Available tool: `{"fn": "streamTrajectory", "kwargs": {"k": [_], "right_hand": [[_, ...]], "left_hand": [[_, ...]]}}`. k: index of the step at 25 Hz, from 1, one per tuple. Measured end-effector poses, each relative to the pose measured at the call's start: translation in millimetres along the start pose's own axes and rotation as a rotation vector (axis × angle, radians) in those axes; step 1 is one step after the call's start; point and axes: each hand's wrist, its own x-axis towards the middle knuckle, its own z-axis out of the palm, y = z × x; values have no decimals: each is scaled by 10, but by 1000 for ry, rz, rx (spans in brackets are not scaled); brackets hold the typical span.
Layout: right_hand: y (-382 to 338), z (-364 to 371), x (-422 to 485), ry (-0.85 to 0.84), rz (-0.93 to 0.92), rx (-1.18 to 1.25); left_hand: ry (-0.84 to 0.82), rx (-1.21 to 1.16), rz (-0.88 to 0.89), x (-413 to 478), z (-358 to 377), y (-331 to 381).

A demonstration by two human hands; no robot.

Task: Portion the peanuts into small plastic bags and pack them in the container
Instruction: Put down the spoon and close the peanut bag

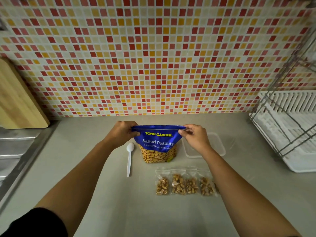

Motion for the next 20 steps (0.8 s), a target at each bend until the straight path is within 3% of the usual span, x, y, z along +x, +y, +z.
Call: {"fn": "streamTrajectory", "kwargs": {"k": [3,6,12,20], "right_hand": [[-16,18,6,17,-1,-37],[-14,7,7,-6,-10,-45],[18,-38,-9,-13,11,16],[33,-98,-41,-31,-140,-84]], "left_hand": [[30,50,-6,-5,-1,161],[141,253,144,107,49,511],[-32,271,261,430,278,844],[33,327,276,419,486,1033]]}}
